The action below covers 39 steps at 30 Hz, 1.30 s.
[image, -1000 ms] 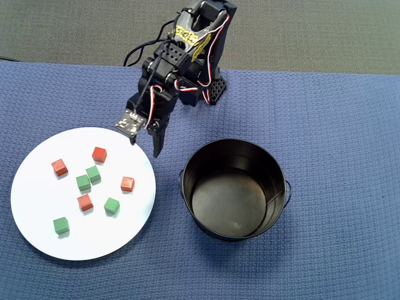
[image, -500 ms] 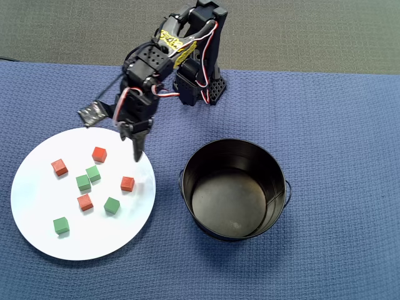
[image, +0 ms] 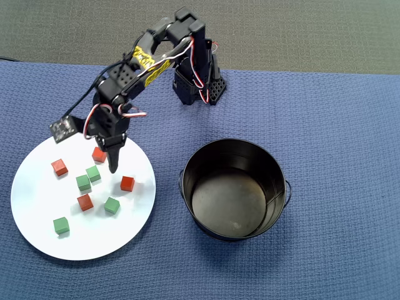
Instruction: Pick up the green cubes from the white plate and place them in the black recipient
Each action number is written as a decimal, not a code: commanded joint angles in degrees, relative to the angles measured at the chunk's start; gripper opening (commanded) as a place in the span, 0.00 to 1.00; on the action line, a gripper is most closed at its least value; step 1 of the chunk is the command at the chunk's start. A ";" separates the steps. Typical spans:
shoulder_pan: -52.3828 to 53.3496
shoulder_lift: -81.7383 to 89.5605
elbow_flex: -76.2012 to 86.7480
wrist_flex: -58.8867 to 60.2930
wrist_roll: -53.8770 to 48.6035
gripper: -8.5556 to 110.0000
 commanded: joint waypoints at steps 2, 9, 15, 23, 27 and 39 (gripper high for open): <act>-0.35 -2.29 -9.40 2.11 -4.22 0.29; -0.26 -4.57 -10.46 0.09 -7.12 0.29; 0.35 -6.59 -12.13 0.18 -4.04 0.29; 0.35 -10.55 -14.50 -1.32 -1.58 0.29; 0.26 -12.74 -16.61 -1.41 -1.41 0.29; 0.53 -18.54 -22.32 -0.18 -0.44 0.26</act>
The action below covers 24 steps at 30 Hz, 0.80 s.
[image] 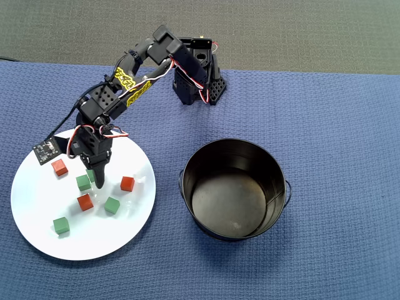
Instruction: Pick up the green cubes from the white plate and place them in the black recipient
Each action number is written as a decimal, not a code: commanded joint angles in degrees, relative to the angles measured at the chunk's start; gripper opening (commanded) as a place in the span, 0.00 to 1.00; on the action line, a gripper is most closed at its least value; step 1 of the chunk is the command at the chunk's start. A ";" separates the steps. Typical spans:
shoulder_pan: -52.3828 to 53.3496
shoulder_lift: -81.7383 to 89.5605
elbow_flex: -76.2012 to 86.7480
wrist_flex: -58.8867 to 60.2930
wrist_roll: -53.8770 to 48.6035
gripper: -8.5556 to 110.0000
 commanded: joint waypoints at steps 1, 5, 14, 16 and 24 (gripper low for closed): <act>0.09 0.26 -4.04 -0.18 1.32 0.26; 0.00 -0.26 -4.04 -0.26 2.55 0.25; -0.09 -1.32 -1.93 -2.55 2.72 0.21; -0.26 -2.11 -1.93 -2.81 2.64 0.21; -0.70 -2.37 -1.49 -2.81 3.25 0.16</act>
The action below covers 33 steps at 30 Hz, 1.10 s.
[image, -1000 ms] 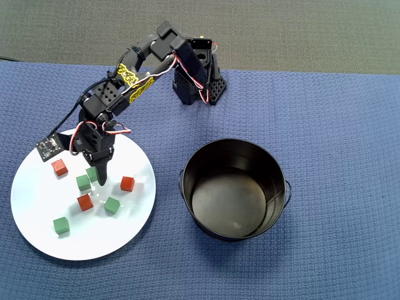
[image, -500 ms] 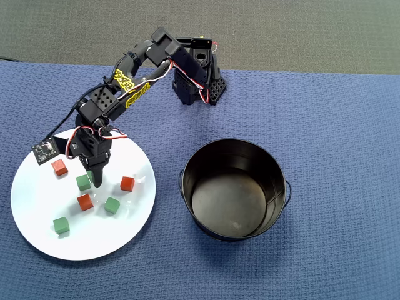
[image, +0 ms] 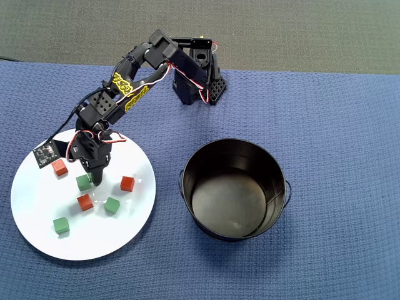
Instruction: Pick up the green cubes from the white plate and place them in the black recipient
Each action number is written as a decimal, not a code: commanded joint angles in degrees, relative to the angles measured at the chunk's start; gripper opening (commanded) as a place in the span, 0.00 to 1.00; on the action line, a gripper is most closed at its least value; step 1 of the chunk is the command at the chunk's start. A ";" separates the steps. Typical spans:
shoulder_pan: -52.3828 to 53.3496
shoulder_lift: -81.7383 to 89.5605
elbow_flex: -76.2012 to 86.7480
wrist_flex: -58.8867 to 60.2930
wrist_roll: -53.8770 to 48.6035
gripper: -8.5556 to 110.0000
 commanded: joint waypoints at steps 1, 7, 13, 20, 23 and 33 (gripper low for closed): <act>-0.79 0.97 -0.97 -1.41 1.41 0.15; -1.05 1.14 -0.70 -2.11 2.81 0.07; -1.76 2.72 -0.26 -2.29 5.71 0.07; -2.99 14.94 0.70 2.11 15.82 0.07; -3.60 20.74 -2.72 10.46 20.30 0.07; -13.36 40.87 -5.98 28.30 37.97 0.07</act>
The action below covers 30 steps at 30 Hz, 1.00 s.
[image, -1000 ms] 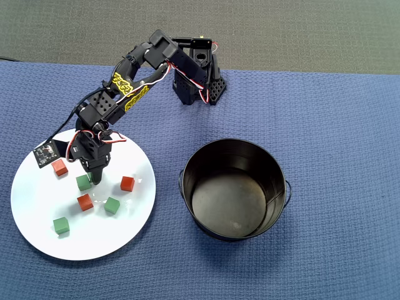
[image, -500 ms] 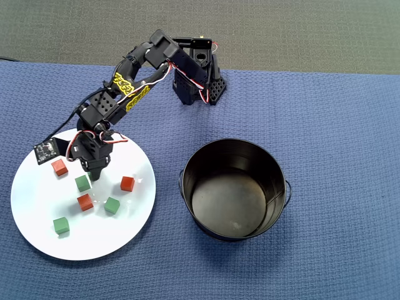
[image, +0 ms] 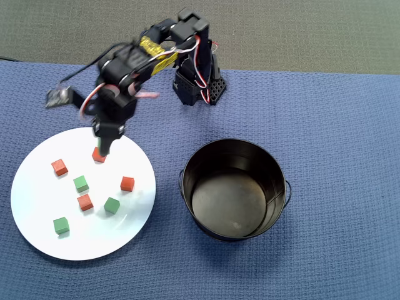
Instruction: Pick up the green cubes from the white plate and place them in the black recipient
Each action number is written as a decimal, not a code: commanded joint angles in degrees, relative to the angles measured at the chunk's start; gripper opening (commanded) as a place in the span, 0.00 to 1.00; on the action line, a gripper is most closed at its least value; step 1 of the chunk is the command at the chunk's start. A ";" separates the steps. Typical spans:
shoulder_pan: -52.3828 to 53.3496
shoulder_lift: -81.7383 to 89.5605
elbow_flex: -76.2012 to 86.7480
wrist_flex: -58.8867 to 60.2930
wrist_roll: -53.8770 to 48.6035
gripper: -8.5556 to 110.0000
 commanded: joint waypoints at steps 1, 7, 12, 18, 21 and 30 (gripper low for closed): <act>-7.38 10.72 -4.22 5.01 9.49 0.07; -22.15 17.23 -4.75 8.96 23.99 0.07; -33.40 19.60 -0.44 8.61 33.13 0.07; -42.71 19.78 10.11 0.18 37.79 0.16; -44.74 17.67 11.16 -1.85 38.14 0.34; -36.83 18.81 4.04 1.05 33.05 0.20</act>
